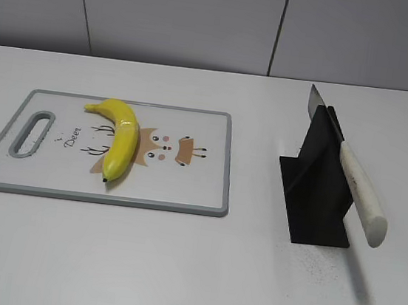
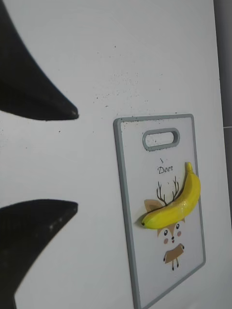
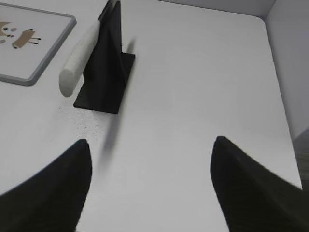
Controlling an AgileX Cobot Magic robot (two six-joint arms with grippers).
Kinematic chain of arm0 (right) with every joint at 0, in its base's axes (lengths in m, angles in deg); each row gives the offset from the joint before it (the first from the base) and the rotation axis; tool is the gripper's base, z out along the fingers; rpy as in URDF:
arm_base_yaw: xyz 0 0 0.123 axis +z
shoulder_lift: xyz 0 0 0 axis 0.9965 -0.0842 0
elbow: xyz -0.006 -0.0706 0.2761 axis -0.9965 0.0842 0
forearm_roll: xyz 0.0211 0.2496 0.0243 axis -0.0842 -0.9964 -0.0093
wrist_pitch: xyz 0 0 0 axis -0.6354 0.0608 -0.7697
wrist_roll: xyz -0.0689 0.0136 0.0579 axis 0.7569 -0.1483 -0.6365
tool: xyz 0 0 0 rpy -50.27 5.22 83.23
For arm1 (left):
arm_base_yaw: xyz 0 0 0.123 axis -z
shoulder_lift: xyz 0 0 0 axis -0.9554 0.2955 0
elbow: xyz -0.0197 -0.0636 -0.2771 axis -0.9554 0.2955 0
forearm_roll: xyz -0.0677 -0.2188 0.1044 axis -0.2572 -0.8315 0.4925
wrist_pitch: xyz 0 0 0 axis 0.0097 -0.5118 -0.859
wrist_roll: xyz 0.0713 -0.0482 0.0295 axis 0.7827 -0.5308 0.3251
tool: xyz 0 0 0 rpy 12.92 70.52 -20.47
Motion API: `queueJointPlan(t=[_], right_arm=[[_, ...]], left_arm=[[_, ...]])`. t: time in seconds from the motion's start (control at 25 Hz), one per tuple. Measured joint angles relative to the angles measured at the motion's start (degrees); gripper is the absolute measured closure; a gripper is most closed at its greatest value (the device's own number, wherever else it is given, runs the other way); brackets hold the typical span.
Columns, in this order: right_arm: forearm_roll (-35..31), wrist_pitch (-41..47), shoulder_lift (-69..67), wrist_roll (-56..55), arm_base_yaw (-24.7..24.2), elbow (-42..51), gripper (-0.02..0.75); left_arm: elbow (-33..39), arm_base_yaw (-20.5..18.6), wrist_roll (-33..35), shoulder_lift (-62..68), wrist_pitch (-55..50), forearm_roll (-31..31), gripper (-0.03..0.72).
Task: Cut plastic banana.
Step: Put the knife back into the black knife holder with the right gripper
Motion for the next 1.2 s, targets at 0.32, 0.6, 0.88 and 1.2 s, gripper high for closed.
queueJointPlan(t=[0.32, 0.6, 0.88, 1.2], right_arm=[[0.0, 0.0, 0.0, 0.0, -6.4, 0.0, 0.16], [0.0, 0.0, 0.0, 0.0, -7.79, 0.0, 0.16], [0.0, 0.0, 0.0, 0.0, -7.79, 0.0, 0.16], [-0.24, 0.0, 0.0, 0.0, -7.79, 0.0, 0.164]], left_arm=[[0.0, 0.0, 0.0, 0.0, 0.0, 0.0, 0.172], [0.0, 0.0, 0.0, 0.0, 0.0, 0.0, 0.172], [0.0, 0.0, 0.0, 0.0, 0.0, 0.0, 0.172], [0.0, 0.0, 0.0, 0.0, 0.0, 0.0, 0.173]])
